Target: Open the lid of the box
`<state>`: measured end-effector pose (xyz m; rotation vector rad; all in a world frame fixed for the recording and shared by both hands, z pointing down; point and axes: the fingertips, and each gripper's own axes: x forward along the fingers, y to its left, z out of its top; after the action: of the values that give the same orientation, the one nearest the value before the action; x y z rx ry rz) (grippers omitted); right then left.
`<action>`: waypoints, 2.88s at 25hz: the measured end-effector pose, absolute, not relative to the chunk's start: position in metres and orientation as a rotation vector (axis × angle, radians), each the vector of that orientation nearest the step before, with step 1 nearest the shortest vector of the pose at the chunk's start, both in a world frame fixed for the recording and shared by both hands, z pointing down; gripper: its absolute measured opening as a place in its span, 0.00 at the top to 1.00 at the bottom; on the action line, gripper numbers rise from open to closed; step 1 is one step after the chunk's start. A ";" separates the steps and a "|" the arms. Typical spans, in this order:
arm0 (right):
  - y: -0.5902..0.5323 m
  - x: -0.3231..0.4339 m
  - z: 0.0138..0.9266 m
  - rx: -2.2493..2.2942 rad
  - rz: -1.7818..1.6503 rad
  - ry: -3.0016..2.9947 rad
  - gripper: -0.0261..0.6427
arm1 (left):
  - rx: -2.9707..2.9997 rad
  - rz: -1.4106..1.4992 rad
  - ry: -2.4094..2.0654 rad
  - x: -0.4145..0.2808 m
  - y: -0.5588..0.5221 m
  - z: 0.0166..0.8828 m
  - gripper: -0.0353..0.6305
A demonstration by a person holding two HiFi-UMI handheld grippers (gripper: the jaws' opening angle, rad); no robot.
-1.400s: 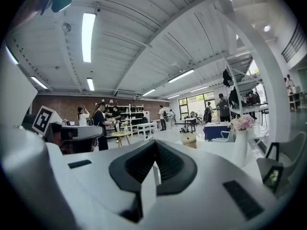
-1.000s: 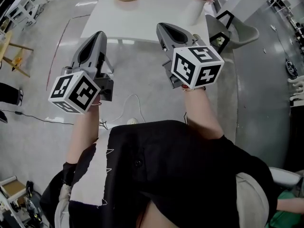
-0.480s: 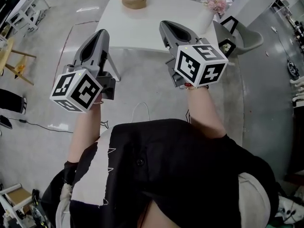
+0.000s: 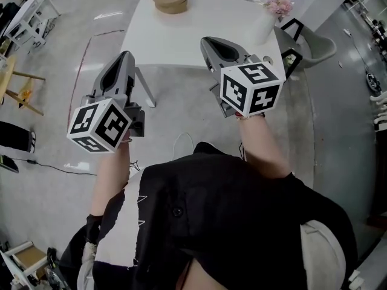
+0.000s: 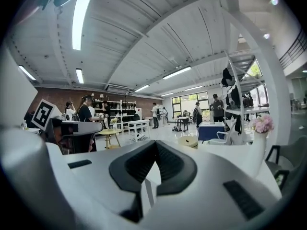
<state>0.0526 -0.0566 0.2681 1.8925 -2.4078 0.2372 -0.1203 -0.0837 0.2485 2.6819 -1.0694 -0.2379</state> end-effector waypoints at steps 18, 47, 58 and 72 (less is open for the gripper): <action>-0.199 0.066 0.278 1.758 0.242 -2.496 0.96 | 2.591 -0.314 -1.148 -0.107 -0.201 0.256 0.93; -0.422 0.155 0.436 1.501 0.472 -2.303 0.95 | 2.364 -0.142 -1.306 -0.053 -0.370 0.335 0.93; -0.461 0.155 0.481 1.206 0.058 -2.100 0.95 | 2.264 -0.074 -1.413 -0.084 -0.374 0.357 0.93; -0.489 0.158 0.471 1.066 -0.093 -2.036 0.83 | 2.197 -0.129 -1.474 -0.096 -0.371 0.369 0.93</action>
<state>0.1577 -0.4887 0.4713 1.0661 -2.0356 -0.0932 -0.0956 -0.3707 0.3686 2.1972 -1.4740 -0.1287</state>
